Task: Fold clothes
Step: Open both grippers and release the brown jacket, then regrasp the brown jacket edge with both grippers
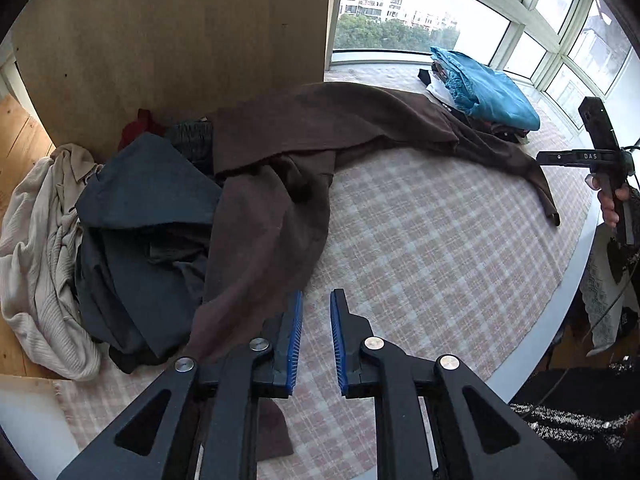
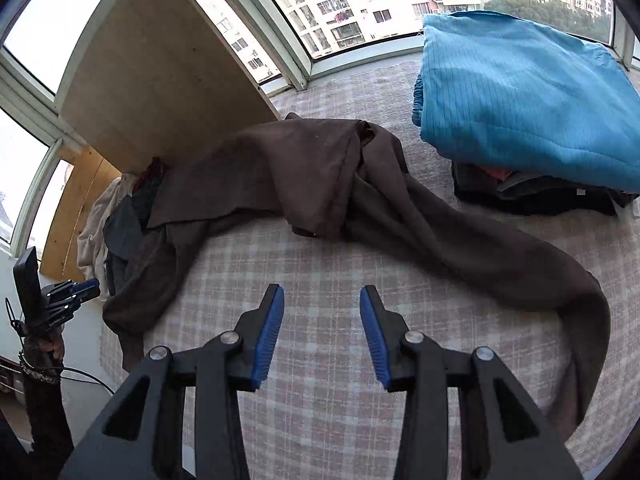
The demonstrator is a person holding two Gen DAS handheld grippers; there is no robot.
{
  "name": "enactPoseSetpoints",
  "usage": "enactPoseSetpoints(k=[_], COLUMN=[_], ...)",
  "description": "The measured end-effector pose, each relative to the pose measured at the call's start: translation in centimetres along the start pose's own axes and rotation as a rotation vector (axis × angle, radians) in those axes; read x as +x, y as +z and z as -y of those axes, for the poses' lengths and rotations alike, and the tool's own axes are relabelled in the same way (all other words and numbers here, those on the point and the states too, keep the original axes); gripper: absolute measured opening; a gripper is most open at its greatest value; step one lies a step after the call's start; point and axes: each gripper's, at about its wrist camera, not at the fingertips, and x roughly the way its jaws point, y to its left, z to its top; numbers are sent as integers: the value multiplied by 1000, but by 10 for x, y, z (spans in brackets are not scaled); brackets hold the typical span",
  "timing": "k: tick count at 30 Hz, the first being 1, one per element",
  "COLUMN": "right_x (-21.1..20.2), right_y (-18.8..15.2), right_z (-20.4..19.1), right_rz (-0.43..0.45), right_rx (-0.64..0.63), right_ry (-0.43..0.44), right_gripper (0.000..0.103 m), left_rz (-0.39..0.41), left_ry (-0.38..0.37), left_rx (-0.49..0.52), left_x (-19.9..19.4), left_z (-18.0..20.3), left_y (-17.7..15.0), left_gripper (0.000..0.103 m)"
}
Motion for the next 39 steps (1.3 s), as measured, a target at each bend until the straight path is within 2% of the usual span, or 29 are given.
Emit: enactPoseSetpoints(k=[2,4,8,11,16,17,18,19,23,26,32,34,36,37,39], right_x=[22,47,90,107,127,128,129,127,107,92,86,85,75,66,46], right_y=[17,33,53,55,63,64,65,67,78,88,99,102,109,112,121], right_z=[-4,-8,-20,-32,-26,-23,-20,-18,-9,-9,-16,-14,-12,-13,-19], right_rz=[-15,-44,-125,-173,-208,-213,-211,-208,-161,-133,-118,-112,-80,-58,-12], right_rx=[15,37,10,-54,-51,-51,-52,-54,-10,-16,-47,-17,15,27,39], right_ry=[5,7,-39,-75,-123,-116,-100,-97,-36,-30,-34,-1,42,73,136], right_gripper=[41,41,41,41,41,39,22,9,9,9,8,8,8,8,7], left_rz=[-5,-10,-36,-63,-80,-78,-77,-75,-72,-84,-164,-177,-172,-168,-137], left_ry=[8,17,17,17,-10,-13,-15,-13,-12,-20,-30,-44,-81,-104,-120], left_rx=[0,1,38,61,54,50,46,46,45,32,18,-15,-40,-49,-44], left_x=[18,36,70,92,109,111,111,111,112,118,159,171,177,178,165], left_z=[-13,-26,-42,-51,-68,-72,-76,-79,-92,-100,-107,-113,-117,-118,-114], left_y=[23,46,80,93,96,96,97,98,102,106,116,120,124,126,132], left_gripper=[21,21,24,25,25,25,25,26,34,37,40,43,33,9,8])
